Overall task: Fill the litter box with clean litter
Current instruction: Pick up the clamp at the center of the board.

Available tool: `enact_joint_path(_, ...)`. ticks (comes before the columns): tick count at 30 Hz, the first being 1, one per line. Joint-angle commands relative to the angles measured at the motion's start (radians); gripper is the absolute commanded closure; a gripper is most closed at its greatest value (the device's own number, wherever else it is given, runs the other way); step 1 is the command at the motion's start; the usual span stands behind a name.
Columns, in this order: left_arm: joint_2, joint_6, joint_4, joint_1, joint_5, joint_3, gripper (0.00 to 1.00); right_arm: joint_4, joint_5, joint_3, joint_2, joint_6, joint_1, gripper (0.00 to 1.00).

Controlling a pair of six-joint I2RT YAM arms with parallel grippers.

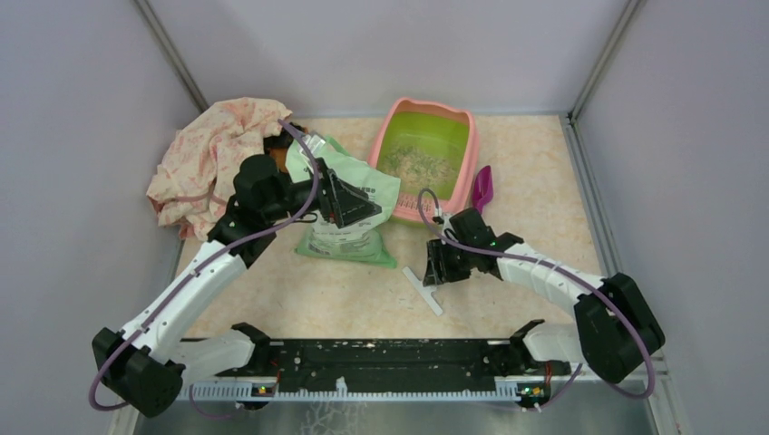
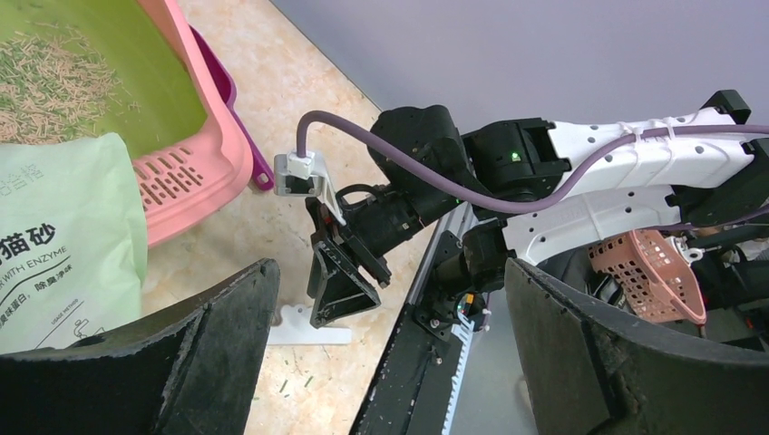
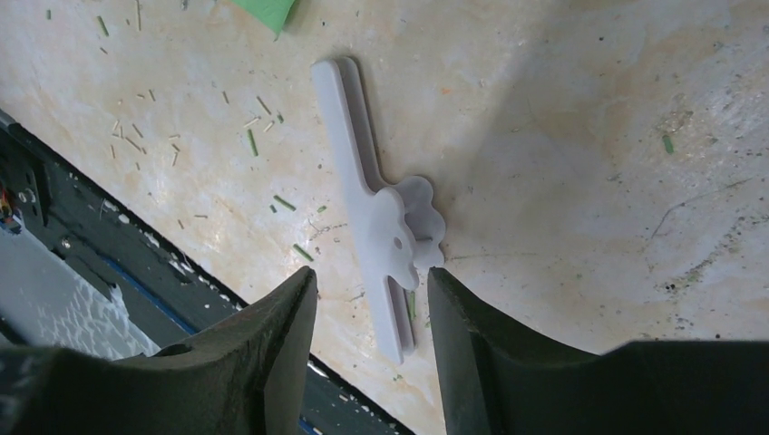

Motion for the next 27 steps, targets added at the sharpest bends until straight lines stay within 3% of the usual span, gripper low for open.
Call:
enact_joint_path(1,-0.018,0.021,-0.001,0.007,0.012,0.007,0.01,0.103,-0.032,-0.014,0.012,0.011,0.009,0.52)
enact_joint_path(13,-0.018,0.018,-0.001,0.009,0.036,0.002,0.01,0.179,-0.069,-0.032,0.102,0.016,0.009,0.63)
enact_joint_path(15,-0.02,0.019,-0.001,0.009,0.039,0.002,0.01,0.184,-0.071,-0.032,0.109,0.016,0.009,0.68)
enact_joint_path(21,-0.016,0.018,0.008,0.011,0.049,0.003,0.01,0.184,-0.088,-0.027,0.096,0.015,0.009,1.0)
enact_joint_path(27,-0.013,0.009,0.025,0.01,0.072,-0.005,0.01,0.116,-0.096,0.041,-0.058,0.027,0.009,1.0)
